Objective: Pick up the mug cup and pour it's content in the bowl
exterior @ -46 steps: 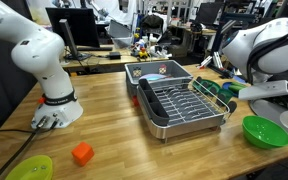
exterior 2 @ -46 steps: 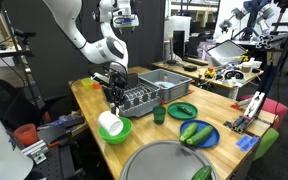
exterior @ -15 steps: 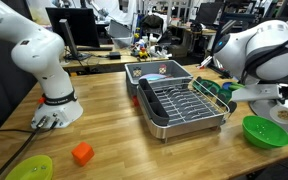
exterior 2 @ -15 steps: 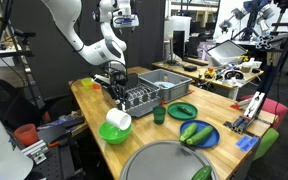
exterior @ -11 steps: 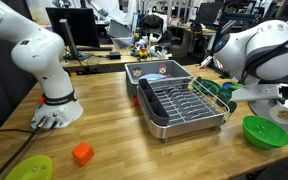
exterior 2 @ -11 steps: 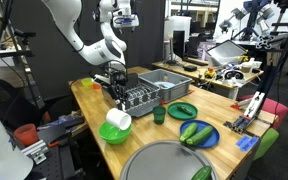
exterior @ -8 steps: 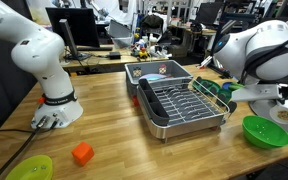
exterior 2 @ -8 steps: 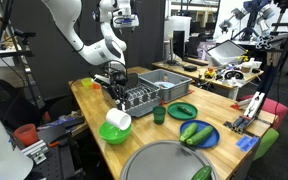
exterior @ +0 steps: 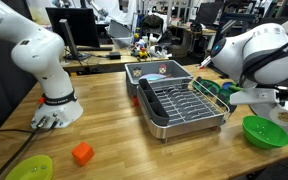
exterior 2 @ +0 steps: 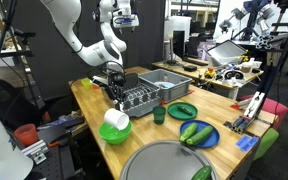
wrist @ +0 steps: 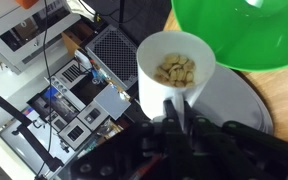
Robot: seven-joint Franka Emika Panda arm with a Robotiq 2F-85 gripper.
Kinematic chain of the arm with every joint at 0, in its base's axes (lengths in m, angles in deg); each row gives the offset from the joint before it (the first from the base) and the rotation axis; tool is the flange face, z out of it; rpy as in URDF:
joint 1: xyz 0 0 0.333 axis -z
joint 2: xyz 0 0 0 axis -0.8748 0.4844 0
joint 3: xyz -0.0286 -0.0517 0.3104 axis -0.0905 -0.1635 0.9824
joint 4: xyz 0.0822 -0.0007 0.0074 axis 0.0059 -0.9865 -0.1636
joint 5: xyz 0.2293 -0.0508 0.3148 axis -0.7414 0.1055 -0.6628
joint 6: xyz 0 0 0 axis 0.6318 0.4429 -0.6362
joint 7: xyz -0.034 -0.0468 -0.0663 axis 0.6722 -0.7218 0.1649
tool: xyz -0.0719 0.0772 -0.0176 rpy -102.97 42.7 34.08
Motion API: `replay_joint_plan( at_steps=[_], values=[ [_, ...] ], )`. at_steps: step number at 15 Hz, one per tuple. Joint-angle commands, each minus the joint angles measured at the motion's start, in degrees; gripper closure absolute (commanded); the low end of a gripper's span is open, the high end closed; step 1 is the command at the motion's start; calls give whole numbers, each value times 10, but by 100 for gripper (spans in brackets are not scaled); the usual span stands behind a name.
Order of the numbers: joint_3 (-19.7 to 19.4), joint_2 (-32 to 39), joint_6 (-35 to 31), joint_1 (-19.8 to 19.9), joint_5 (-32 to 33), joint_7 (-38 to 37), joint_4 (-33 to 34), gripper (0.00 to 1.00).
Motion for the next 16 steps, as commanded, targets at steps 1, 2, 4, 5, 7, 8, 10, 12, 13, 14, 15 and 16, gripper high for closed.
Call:
replay_joint_plan(
  at_steps=[1, 2, 4, 5, 7, 8, 10, 12, 13, 14, 15, 16],
  values=[
    [0, 29, 53, -20, 24, -75, 19, 98],
    [1, 36, 61, -26, 28, -93, 22, 98],
    [1, 50, 80, -41, 43, -131, 30, 98],
    [2, 56, 91, -47, 50, -147, 35, 98],
    [3, 68, 117, -59, 61, -176, 45, 98],
    [4, 74, 131, -64, 66, -188, 51, 98],
    [5, 85, 158, -71, 71, -206, 60, 98],
    [7, 96, 179, -75, 73, -215, 69, 98],
    [7, 101, 187, -76, 74, -217, 73, 98],
    [8, 105, 193, -76, 73, -218, 77, 98],
    [7, 109, 198, -76, 73, -220, 81, 98],
    [7, 113, 204, -76, 73, -221, 86, 98]
  ],
)
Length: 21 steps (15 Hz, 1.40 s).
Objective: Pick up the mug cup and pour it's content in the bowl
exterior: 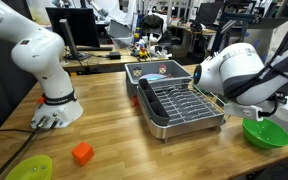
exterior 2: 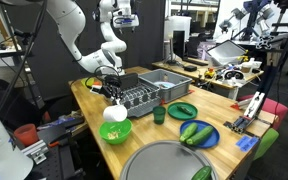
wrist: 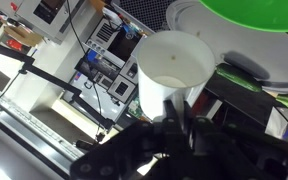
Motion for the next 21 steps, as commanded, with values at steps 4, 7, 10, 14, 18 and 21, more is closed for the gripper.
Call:
replay_joint_plan(
  at_steps=[4, 7, 10, 14, 18, 21],
  values=[
    [12, 21, 34, 12, 5, -20, 29, 98],
    [17, 11, -1, 26, -2, -4, 23, 98],
    [20, -8, -60, 45, -6, 10, 6, 98],
    [19, -34, -165, 78, -12, 33, -19, 98],
    [11, -87, -250, 113, -32, 57, -71, 98],
    [5, -139, -299, 132, -48, 75, -120, 98]
  ],
)
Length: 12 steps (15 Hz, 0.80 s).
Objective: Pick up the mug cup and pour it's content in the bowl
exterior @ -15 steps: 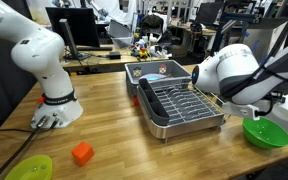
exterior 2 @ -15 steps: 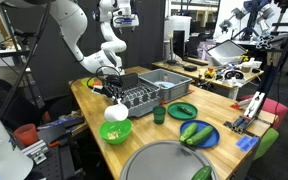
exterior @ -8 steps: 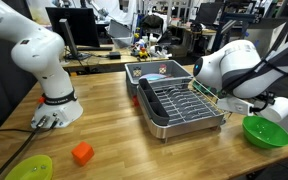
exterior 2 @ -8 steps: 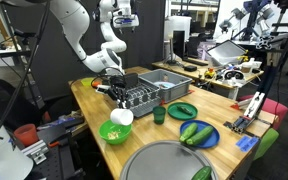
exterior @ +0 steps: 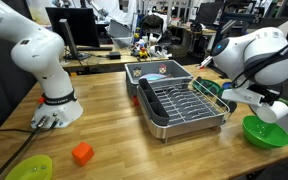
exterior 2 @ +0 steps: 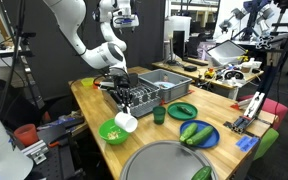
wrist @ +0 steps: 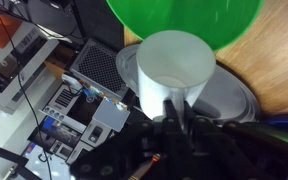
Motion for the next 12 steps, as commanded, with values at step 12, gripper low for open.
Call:
replay_joint_plan(
  at_steps=[12],
  values=[
    [-56, -242, -297, 92, -56, 49, -246, 98]
  ],
)
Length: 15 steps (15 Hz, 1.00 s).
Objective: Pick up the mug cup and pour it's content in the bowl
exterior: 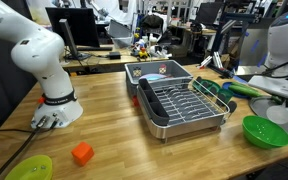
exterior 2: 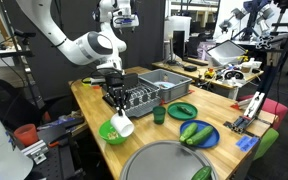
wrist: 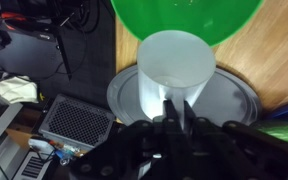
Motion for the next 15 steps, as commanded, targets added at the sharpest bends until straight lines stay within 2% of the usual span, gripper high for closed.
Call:
replay_joint_plan(
  at_steps=[1, 5, 6, 15],
  values=[
    [-19, -48, -86, 33, -27, 29, -53, 98],
    [-43, -76, -145, 67, -58, 59, -82, 98],
    [-29, -57, -113, 64, -41, 36, -61, 91],
    [-31, -68, -130, 74, -48, 44, -72, 91]
  ],
)
